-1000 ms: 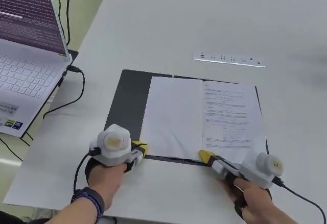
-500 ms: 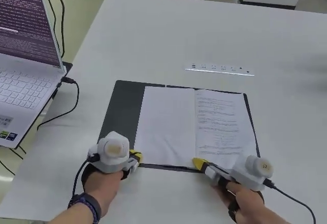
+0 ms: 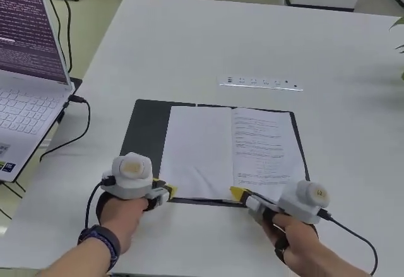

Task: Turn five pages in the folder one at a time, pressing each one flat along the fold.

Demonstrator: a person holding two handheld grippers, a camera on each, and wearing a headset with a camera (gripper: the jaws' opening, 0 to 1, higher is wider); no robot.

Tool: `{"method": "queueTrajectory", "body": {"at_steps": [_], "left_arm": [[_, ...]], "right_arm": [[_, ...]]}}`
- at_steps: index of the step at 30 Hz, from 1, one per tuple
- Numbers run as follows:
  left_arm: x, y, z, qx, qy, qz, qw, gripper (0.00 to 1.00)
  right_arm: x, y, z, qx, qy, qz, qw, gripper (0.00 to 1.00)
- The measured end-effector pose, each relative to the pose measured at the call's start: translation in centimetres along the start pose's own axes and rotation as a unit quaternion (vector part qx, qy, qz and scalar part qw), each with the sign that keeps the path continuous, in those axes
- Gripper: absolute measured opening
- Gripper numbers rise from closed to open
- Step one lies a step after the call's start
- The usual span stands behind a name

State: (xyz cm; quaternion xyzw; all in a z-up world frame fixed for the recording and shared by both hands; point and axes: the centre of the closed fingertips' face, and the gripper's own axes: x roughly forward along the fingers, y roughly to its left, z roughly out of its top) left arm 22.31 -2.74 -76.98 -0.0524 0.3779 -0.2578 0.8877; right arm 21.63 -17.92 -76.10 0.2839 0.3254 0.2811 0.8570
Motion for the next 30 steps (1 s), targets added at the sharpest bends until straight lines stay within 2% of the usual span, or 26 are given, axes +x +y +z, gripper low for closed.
{"method": "queueTrajectory", "body": {"at_steps": [1, 4, 7, 8, 13, 16, 17, 24, 30], "left_arm": [[-0.2, -0.1, 0.3, 0.009, -0.006, 0.001, 0.9999, 0.2], [-0.9, -0.3, 0.8, 0.035, -0.004, 0.009, 0.9993, 0.26], [-1.3, -0.6, 1.2, 0.024, -0.006, 0.0, 0.9997, 0.34], [-1.7, -0.8, 1.7, 0.025, -0.013, -0.001, 0.9996, 0.36], [-2.9, -1.1, 3.0, 0.038, -0.026, -0.002, 0.999, 0.42], [-3.7, -1.4, 3.3, 0.057, -0.03, -0.004, 0.9979, 0.46], [-3.9, -1.4, 3.5, 0.065, -0.037, -0.004, 0.9972, 0.46], [-6.1, -1.9, 4.6, 0.072, -0.06, -0.001, 0.9956, 0.5], [-7.7, -2.5, 5.2, 0.083, -0.069, -0.001, 0.9941, 0.54]], "right_arm": [[-0.3, 0.0, 0.3, -0.003, -0.003, 0.0, 1.0, 0.12], [-1.3, -0.3, 1.5, -0.009, -0.018, 0.004, 0.9998, 0.17], [-2.4, -0.8, 2.5, -0.008, -0.035, -0.001, 0.9994, 0.25], [-2.7, -0.9, 2.7, -0.008, -0.036, 0.0, 0.9993, 0.26], [-4.7, -1.9, 3.6, -0.024, -0.041, -0.01, 0.9988, 0.31], [-6.3, -2.5, 4.4, -0.035, -0.054, -0.017, 0.9978, 0.36], [-6.7, -2.6, 4.6, -0.039, -0.057, -0.019, 0.9974, 0.36], [-9.4, -3.6, 5.4, -0.084, -0.054, -0.035, 0.9944, 0.42], [-10.9, -3.2, 5.6, -0.118, -0.047, -0.039, 0.9912, 0.47]]}}
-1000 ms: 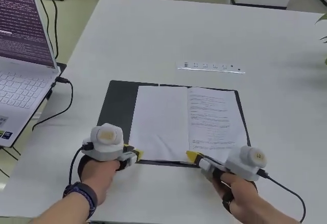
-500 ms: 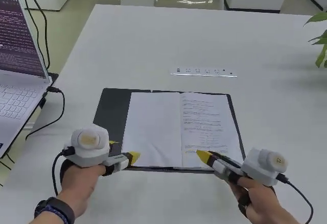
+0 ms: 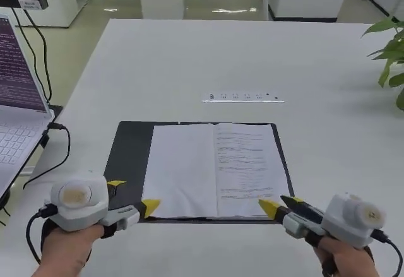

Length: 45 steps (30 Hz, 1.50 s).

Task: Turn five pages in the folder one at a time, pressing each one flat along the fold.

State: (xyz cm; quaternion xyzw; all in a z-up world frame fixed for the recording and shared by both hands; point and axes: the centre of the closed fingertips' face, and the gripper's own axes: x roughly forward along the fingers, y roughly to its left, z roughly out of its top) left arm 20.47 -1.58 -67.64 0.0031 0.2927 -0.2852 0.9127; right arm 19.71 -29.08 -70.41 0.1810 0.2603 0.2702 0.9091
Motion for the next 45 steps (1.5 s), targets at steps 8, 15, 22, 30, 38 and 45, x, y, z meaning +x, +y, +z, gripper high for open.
{"method": "queueTrajectory", "body": {"at_steps": [8, 15, 22, 30, 38, 45], "left_arm": [[-1.7, -0.2, 0.4, -0.01, -0.007, 0.014, 0.9998, 0.58], [-2.7, -1.1, 2.1, -0.01, -0.022, 0.021, 0.9995, 0.63], [-3.0, -1.8, 2.1, -0.014, -0.02, 0.026, 0.9994, 0.65], [-2.3, -3.1, 1.4, -0.011, 0.0, 0.016, 0.9998, 0.67], [-1.6, -4.1, 2.0, 0.002, 0.004, 0.003, 1.0, 0.67], [-0.6, -5.5, 2.5, 0.017, 0.01, -0.013, 0.9997, 0.67]], "right_arm": [[-1.8, 1.1, -0.1, -0.015, -0.001, 0.002, 0.9999, 0.51], [-2.6, 2.0, -0.5, -0.043, 0.015, 0.004, 0.999, 0.56], [-3.4, 2.2, -0.3, -0.044, 0.011, 0.002, 0.999, 0.57], [-4.6, 2.2, -1.1, -0.035, 0.011, -0.002, 0.9993, 0.57], [-5.1, 2.9, -1.7, -0.037, 0.017, 0.001, 0.9992, 0.58], [-5.2, 3.2, -1.5, -0.039, 0.02, 0.006, 0.999, 0.58]]}}
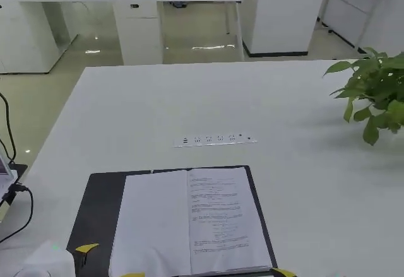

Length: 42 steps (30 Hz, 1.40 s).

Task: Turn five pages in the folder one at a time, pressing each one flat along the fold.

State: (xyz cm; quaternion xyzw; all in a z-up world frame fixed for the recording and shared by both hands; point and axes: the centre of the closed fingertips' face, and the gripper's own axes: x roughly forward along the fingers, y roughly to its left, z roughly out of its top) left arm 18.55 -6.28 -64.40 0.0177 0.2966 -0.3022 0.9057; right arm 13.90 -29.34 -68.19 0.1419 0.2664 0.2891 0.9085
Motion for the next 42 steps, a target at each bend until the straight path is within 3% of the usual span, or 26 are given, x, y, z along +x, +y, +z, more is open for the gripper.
{"method": "queueTrajectory", "body": {"at_steps": [10, 29, 36, 42], "left_arm": [[1.1, -0.5, 0.5, 0.02, 0.007, -0.01, 0.9997, 0.66], [6.9, -5.6, 1.2, 0.055, 0.027, -0.073, 0.9954, 0.65], [8.8, -6.3, 2.1, 0.05, 0.015, -0.089, 0.9947, 0.64], [10.4, -6.8, 2.0, 0.056, 0.02, -0.102, 0.993, 0.63]], "right_arm": [[-0.4, -0.1, 0.1, 0.008, 0.002, 0.007, 0.9999, 0.59], [-2.3, -2.6, -0.4, 0.048, -0.012, -0.009, 0.9987, 0.59], [-2.0, -2.6, -0.6, 0.042, 0.001, -0.002, 0.9991, 0.59], [-1.7, -2.6, -0.4, 0.047, 0.003, 0.001, 0.9989, 0.59]]}}
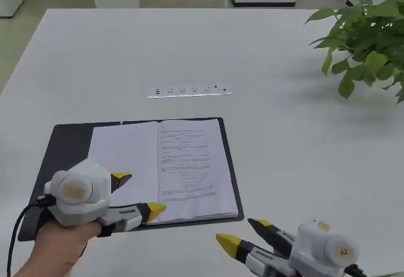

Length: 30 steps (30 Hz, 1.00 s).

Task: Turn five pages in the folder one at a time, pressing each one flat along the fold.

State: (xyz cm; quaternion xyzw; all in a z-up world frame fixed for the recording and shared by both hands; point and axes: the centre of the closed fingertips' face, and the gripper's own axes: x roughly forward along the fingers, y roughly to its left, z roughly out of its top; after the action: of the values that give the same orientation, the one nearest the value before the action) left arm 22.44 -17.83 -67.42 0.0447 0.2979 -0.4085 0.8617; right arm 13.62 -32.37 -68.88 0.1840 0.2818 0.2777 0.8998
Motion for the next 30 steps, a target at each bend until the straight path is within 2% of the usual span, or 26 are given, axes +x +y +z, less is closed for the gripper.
{"method": "queueTrajectory", "body": {"at_steps": [9, 18, 25, 30], "left_arm": [[2.3, -0.6, -0.1, 0.004, 0.006, -0.015, 0.9999, 0.63], [5.0, -1.5, 0.2, 0.004, 0.01, -0.031, 0.9995, 0.63], [7.4, -2.0, 0.5, -0.003, 0.013, -0.031, 0.9994, 0.66], [9.0, -2.6, 0.5, 0.006, 0.02, -0.035, 0.9992, 0.66]], "right_arm": [[0.2, -0.2, -0.9, 0.006, 0.013, -0.001, 0.9999, 0.58], [0.5, -0.4, -0.7, 0.004, 0.017, 0.001, 0.9998, 0.58], [0.3, -0.7, -0.9, 0.008, 0.017, 0.0, 0.9998, 0.58], [0.0, -0.7, -1.2, 0.016, 0.018, -0.003, 0.9997, 0.57]]}}
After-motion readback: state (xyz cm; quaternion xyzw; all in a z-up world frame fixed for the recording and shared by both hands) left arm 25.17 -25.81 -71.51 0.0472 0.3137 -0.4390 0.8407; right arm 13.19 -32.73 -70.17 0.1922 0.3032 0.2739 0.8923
